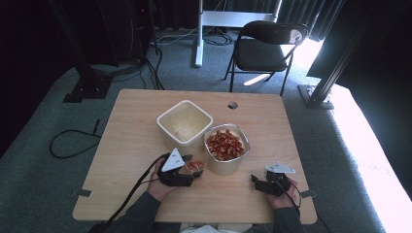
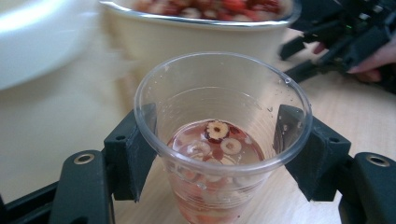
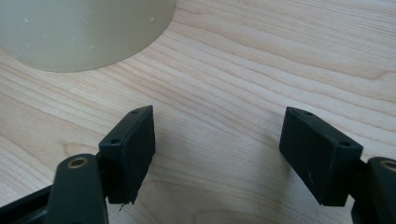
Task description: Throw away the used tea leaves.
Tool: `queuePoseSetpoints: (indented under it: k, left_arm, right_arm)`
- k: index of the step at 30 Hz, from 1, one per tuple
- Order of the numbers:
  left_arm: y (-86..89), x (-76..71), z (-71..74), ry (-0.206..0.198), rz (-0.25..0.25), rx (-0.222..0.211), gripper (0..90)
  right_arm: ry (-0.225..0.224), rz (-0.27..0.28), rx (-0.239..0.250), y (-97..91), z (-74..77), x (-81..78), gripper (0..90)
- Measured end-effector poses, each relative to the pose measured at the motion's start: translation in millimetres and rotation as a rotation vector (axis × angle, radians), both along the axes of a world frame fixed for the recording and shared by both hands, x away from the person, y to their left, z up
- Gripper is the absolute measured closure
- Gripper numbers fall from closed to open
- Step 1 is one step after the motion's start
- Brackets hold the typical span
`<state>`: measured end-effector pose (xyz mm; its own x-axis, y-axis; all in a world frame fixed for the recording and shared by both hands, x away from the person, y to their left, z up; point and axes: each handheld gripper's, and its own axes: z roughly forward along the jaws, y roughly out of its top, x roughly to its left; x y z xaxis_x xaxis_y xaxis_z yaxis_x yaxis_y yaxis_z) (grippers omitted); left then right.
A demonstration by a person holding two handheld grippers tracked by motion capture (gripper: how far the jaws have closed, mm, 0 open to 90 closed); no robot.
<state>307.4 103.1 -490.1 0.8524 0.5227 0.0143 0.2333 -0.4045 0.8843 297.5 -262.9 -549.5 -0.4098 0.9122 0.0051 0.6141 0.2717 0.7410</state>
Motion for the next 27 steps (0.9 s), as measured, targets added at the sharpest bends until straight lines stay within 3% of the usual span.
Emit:
queuePoseSetpoints:
  k: [5, 12, 20, 27]
  left_arm:
    - [-27.7, -8.1, -6.5, -0.014, -0.076, -0.005, 30.5]
    - [-50.7, -15.0, -15.5, -0.003, -0.128, -0.008, 31.1]
    - [-69.0, -16.9, -22.1, 0.01, -0.151, -0.022, 31.1]
    - [-68.4, -15.4, -23.9, 0.032, -0.149, -0.023, 27.5]
  right_arm:
    - [0.0, 0.0, 0.0, 0.0, 0.0, 0.0, 26.3]
    - [0.001, 0.004, 0.0, 0.2, 0.0, -0.3, 26.3]
    - [0.001, 0.004, 0.0, 0.2, 0.0, -0.4, 26.3]
    - [0.001, 0.008, 0.0, 0.1, 0.0, -0.7, 26.2]
